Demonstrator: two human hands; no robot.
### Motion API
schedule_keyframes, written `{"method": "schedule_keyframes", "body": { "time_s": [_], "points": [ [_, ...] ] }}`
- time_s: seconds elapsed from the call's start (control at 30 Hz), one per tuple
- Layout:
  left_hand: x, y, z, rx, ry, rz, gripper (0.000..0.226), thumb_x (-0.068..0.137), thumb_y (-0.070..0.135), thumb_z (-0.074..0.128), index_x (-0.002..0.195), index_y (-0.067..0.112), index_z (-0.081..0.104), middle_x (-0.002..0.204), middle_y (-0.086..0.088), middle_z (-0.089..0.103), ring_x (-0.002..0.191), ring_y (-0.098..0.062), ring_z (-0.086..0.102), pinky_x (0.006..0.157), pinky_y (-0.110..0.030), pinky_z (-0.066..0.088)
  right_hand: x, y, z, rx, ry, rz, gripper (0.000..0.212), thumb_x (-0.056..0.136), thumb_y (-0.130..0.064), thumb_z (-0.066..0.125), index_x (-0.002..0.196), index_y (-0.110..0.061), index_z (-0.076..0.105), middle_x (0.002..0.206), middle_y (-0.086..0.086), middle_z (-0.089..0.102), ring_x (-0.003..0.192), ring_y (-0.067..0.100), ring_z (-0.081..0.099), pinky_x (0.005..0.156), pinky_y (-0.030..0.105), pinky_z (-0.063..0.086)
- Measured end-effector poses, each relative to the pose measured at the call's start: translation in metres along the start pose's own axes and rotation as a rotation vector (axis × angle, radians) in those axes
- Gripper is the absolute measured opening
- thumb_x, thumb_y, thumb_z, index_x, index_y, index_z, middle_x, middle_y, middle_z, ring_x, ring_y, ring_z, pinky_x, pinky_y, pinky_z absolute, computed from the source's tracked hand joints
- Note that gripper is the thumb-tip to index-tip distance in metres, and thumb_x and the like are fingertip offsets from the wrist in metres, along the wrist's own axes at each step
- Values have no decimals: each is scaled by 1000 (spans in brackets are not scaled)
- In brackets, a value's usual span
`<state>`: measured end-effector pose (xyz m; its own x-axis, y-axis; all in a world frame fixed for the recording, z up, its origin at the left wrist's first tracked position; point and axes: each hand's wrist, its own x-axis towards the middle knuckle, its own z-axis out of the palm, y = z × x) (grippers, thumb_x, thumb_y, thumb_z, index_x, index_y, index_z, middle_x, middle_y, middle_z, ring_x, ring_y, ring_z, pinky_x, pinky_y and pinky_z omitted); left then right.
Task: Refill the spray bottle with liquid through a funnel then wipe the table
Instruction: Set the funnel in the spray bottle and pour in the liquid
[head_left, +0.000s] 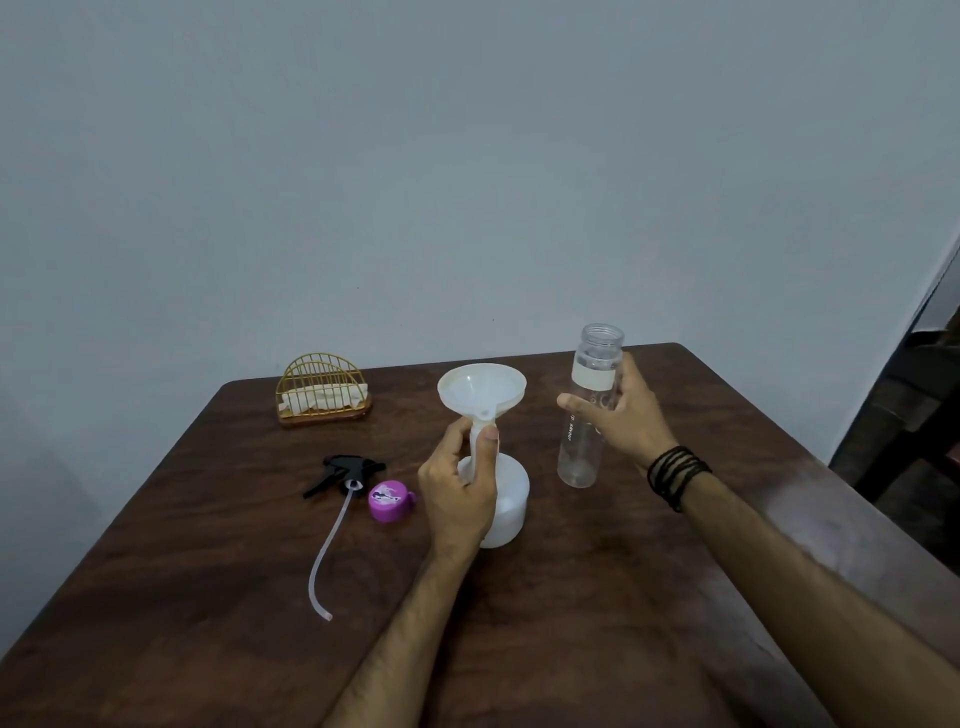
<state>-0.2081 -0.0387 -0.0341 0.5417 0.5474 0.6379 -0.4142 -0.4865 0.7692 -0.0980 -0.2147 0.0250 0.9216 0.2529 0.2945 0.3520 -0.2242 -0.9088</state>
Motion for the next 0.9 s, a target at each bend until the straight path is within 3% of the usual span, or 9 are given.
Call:
{"method": "schedule_keyframes", "body": {
  "time_s": [0.17,0.33,0.47,0.53,0.63,0.73,0.9],
  "points": [
    [-1,1,-1,-12,0,-11,45,95,48,55,111,10,72,101,4,75,96,-8,69,75,-21,56,-5,-2,3,-74,-28,-29,67,72,-36,87,127,-25,50,120,-8,67,104,3,65,90,23,53],
    [-3,6,-1,-9,-1,-31,25,95,48,57,109,30,67,101,25,70,98,-3,69,77,-27,59,-9,-3,3,-100,1,-26,68,70,-37,88,123,-23,48,118,-9,65,106,7,65,79,11,51],
    [-4,4,-2,-2,2,-42,22,96,46,58,110,31,67,99,23,71,96,-6,70,77,-35,62,-15,-5,1,-162,68,-70,96,64,-51,88,139,-25,34,140,-3,47,125,15,52,101,31,47],
    [-4,3,-2,-13,1,-39,27,96,45,58,109,25,70,100,14,74,95,-11,71,77,-39,62,-24,-12,3,-238,204,-220,92,68,-43,86,140,-18,35,140,0,41,130,15,40,108,31,37],
    [-2,1,-1,-15,-4,-36,31,96,44,59,107,18,72,100,6,75,95,-14,71,77,-43,61,-42,-39,7,-252,377,-576,70,66,-22,77,129,-9,50,130,0,46,120,12,40,105,27,33],
    [-2,2,-2,-9,-22,-31,41,97,45,57,117,12,71,109,2,76,102,-13,71,82,-41,61,-52,-63,16,-298,247,-772,52,67,-16,78,117,-15,66,128,1,52,120,17,44,103,28,34],
    [-2,4,-5,-13,-43,8,39,98,41,57,121,12,70,105,3,76,95,-12,71,74,-29,57,-42,-65,27,-539,-51,-842,30,78,-37,82,105,-27,75,135,0,55,129,22,42,109,32,33]
  ]
}}
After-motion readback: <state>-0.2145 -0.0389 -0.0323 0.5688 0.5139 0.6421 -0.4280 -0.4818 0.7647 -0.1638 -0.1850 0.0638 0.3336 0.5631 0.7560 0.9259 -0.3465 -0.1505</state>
